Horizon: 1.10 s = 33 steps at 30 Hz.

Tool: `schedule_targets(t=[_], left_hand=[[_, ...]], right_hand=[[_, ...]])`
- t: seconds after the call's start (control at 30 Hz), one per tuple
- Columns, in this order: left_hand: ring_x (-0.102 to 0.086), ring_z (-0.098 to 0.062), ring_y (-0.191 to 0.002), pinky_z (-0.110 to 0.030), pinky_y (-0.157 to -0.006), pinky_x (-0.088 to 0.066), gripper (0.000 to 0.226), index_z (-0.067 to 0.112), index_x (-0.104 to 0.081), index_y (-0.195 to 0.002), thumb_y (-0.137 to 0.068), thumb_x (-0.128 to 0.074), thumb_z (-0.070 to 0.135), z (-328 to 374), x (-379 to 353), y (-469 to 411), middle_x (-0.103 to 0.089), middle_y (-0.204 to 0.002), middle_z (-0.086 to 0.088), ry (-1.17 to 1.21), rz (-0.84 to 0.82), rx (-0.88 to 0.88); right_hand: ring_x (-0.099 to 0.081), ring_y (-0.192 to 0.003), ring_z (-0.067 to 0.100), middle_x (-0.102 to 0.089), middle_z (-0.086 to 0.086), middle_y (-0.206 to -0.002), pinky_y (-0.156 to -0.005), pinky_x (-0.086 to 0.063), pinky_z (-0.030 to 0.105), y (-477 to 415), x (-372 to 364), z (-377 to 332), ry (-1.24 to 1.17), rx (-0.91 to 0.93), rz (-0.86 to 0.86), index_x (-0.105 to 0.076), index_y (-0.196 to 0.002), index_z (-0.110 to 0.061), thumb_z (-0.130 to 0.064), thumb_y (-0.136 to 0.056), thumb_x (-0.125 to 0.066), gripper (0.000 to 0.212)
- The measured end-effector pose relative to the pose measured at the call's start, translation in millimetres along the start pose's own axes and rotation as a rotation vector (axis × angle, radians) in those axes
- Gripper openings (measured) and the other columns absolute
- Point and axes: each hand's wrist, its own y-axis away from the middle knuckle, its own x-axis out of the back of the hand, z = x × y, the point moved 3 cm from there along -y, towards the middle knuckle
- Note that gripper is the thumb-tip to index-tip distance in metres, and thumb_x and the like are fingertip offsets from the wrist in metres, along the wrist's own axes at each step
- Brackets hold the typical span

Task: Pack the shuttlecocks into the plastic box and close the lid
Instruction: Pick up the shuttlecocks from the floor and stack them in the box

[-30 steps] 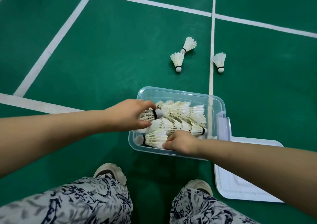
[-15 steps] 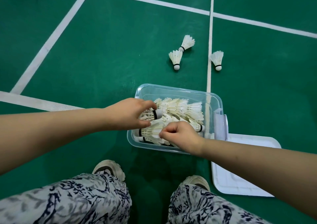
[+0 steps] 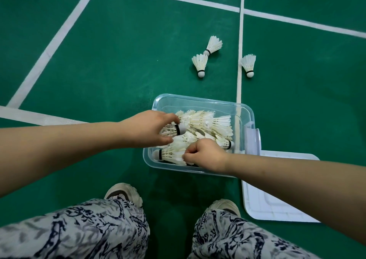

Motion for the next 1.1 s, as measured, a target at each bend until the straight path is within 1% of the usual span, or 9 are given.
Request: schedule_targets(t=[0.2, 0.3, 0.5, 0.6, 0.7, 0.77, 0.87, 1.0, 1.1], left_hand=[[-0.054, -0.021, -0.097, -0.031, -0.081, -0.042, 0.04, 0.027, -0.047, -0.12, -0.083, -0.059, 0.035, 5, -7, -1, -0.06, -0.109, -0.003, -0.027, -0.057, -0.002], [-0.055, -0.022, -0.1, -0.033, -0.085, -0.044, 0.041, 0.027, -0.047, -0.121, -0.082, -0.059, 0.036, 6, -8, -2, -0.06, -0.113, -0.004, -0.034, -0.06, -0.01], [-0.055, -0.021, -0.101, -0.032, -0.085, -0.044, 0.042, 0.027, -0.046, -0.122, -0.083, -0.059, 0.036, 5, -8, -2, -0.06, -0.116, -0.003, -0.038, -0.059, -0.012], [-0.054, -0.021, -0.104, -0.03, -0.085, -0.042, 0.042, 0.026, -0.047, -0.122, -0.083, -0.059, 0.037, 6, -7, -2, -0.06, -0.118, -0.003, -0.038, -0.063, -0.021], [-0.054, -0.02, -0.107, -0.029, -0.087, -0.041, 0.042, 0.023, -0.047, -0.121, -0.083, -0.059, 0.037, 7, -7, -3, -0.059, -0.121, -0.003, -0.036, -0.08, -0.031], [-0.054, -0.02, -0.11, -0.029, -0.089, -0.042, 0.043, 0.021, -0.048, -0.122, -0.083, -0.06, 0.037, 8, -7, -4, -0.058, -0.123, -0.002, -0.044, -0.095, -0.041], [-0.054, -0.019, -0.11, -0.03, -0.089, -0.043, 0.043, 0.021, -0.049, -0.122, -0.083, -0.06, 0.038, 13, -6, -7, -0.059, -0.124, -0.001, -0.031, -0.092, -0.054], [-0.055, -0.017, -0.11, -0.03, -0.089, -0.043, 0.044, 0.024, -0.05, -0.122, -0.082, -0.061, 0.039, 18, -6, -10, -0.06, -0.123, 0.001, 0.04, -0.081, -0.048], [-0.054, -0.017, -0.111, -0.031, -0.091, -0.043, 0.047, 0.025, -0.048, -0.123, -0.081, -0.062, 0.042, 22, -7, -12, -0.059, -0.12, 0.002, 0.063, -0.102, -0.015]], right_hand=[[-0.044, -0.056, 0.012, -0.05, 0.001, -0.057, -0.057, -0.038, 0.025, 3, -5, -2, -0.043, -0.013, 0.025, -0.061, -0.06, -0.014, -0.019, -0.079, -0.059, 0.02], [-0.048, -0.064, 0.015, -0.056, 0.005, -0.067, -0.061, -0.041, 0.026, 0, -5, 1, -0.019, -0.028, 0.022, -0.069, -0.077, -0.003, -0.02, -0.081, -0.059, 0.021], [-0.054, -0.09, 0.012, -0.067, 0.005, -0.101, -0.078, -0.04, 0.021, -1, -9, 5, -0.002, -0.049, -0.091, -0.071, -0.102, -0.012, -0.025, -0.091, -0.058, 0.022], [-0.055, -0.086, 0.012, -0.063, -0.001, -0.089, -0.076, -0.04, 0.021, 2, -3, 9, -0.003, -0.055, -0.04, -0.07, -0.098, -0.015, -0.027, -0.09, -0.058, 0.019], [-0.056, -0.079, 0.014, -0.059, -0.005, -0.083, -0.076, -0.047, 0.03, 7, 10, 8, -0.032, 0.014, 0.139, -0.059, -0.096, -0.021, -0.029, -0.087, -0.061, 0.012], [-0.053, -0.074, 0.013, -0.057, -0.004, -0.086, -0.075, -0.047, 0.033, 12, 18, 5, -0.092, 0.078, 0.213, -0.051, -0.102, -0.024, -0.034, -0.084, -0.065, 0.025], [-0.053, -0.074, 0.009, -0.056, -0.005, -0.094, -0.077, -0.047, 0.032, 13, 21, 3, -0.25, 0.109, 0.194, -0.049, -0.113, -0.027, -0.038, -0.08, -0.069, 0.04], [-0.055, -0.078, 0.016, -0.06, 0.003, -0.087, -0.076, -0.048, 0.035, 11, 21, 2, -0.48, 0.096, 0.202, -0.056, -0.093, -0.035, -0.03, -0.087, -0.064, 0.011], [-0.054, -0.076, 0.016, -0.061, 0.007, -0.086, -0.069, -0.046, 0.029, 12, 23, 4, -0.523, 0.051, 0.188, -0.058, -0.092, -0.028, -0.024, -0.091, -0.058, 0.004]])
